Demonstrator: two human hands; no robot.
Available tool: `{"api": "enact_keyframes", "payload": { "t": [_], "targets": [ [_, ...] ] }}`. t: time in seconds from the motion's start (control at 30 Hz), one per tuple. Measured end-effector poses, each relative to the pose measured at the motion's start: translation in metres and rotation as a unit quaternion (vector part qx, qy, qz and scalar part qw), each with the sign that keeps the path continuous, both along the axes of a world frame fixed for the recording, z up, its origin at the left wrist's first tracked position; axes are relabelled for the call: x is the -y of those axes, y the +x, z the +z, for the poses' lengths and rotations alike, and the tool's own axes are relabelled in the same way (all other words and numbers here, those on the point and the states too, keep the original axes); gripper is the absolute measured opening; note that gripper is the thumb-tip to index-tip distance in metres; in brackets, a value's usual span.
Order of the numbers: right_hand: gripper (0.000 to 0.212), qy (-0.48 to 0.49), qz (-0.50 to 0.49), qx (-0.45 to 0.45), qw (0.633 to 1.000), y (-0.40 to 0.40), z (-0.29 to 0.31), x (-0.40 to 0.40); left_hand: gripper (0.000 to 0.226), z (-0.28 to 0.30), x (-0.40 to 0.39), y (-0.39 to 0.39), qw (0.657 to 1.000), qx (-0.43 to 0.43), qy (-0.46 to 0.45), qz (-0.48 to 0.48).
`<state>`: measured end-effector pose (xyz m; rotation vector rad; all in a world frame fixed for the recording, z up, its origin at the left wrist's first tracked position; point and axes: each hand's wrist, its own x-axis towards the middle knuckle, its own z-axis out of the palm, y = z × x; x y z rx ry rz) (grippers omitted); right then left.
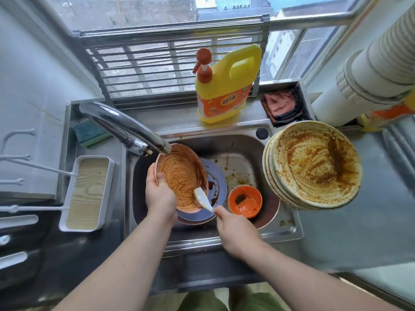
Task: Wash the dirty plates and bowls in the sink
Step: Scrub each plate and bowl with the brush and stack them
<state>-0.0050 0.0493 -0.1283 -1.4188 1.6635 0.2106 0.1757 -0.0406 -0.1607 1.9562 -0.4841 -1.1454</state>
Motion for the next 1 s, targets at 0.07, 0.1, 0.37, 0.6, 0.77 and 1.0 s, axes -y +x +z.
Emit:
{"api": "enact_keyframes", "payload": {
  "t": [0.07,0.1,0.37,0.6,0.77,1.0],
  "targets": [
    [0.017,-0.007,-0.025,-0.015,1.000,-0.009,0.000,0.011,0.035,0.002,0.002,0.001,1.000,0.000,-0.016,-0.022],
    [0.017,-0.016,-0.034,-0.025,0.999,-0.015,-0.001,0.022,0.032,0.003,0.003,0.003,0.999,-0.001,-0.018,-0.043],
    [0.024,-0.077,-0.096,0.113,0.986,0.030,0.024,0.069,0.032,-0.002,-0.010,0.000,0.989,-0.071,0.029,-0.128],
    [0.021,-0.007,-0.056,0.189,0.980,0.030,0.028,-0.004,0.042,0.006,0.001,0.002,0.985,-0.168,0.037,-0.012],
    [0.028,-0.011,0.142,0.029,0.989,-0.022,0.020,-0.001,0.032,0.006,0.005,0.007,0.998,-0.041,-0.018,-0.039],
    [0.037,-0.076,0.197,-0.135,0.968,-0.052,0.008,0.041,0.023,0.018,0.008,0.004,0.993,-0.056,-0.091,-0.055]
  ]
}}
